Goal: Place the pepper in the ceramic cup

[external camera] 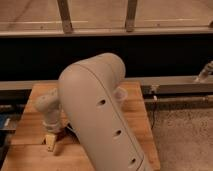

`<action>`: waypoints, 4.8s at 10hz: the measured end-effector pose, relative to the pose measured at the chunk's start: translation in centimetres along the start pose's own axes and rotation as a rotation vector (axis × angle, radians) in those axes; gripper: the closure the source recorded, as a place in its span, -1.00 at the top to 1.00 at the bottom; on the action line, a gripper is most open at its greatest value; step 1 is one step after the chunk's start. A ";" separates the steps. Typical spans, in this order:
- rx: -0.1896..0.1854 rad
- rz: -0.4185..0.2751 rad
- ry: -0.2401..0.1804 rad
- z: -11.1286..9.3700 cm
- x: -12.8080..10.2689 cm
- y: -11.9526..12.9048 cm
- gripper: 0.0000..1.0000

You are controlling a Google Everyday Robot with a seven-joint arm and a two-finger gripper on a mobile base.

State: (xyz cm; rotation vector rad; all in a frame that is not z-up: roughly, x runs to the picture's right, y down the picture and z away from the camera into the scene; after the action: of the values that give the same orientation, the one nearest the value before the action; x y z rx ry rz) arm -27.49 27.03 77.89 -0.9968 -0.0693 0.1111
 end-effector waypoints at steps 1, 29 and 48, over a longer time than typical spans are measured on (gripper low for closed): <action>0.001 -0.004 -0.004 0.0 -0.2 -0.1 0.57; 0.308 0.248 -0.277 -20.8 11.9 -9.1 -1.00; 0.571 0.536 -0.503 -26.8 22.0 -15.1 -1.00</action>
State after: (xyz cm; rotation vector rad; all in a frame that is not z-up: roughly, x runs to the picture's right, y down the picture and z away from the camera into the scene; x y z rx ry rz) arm -1.83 -0.69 76.28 -0.3761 -0.2162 0.8276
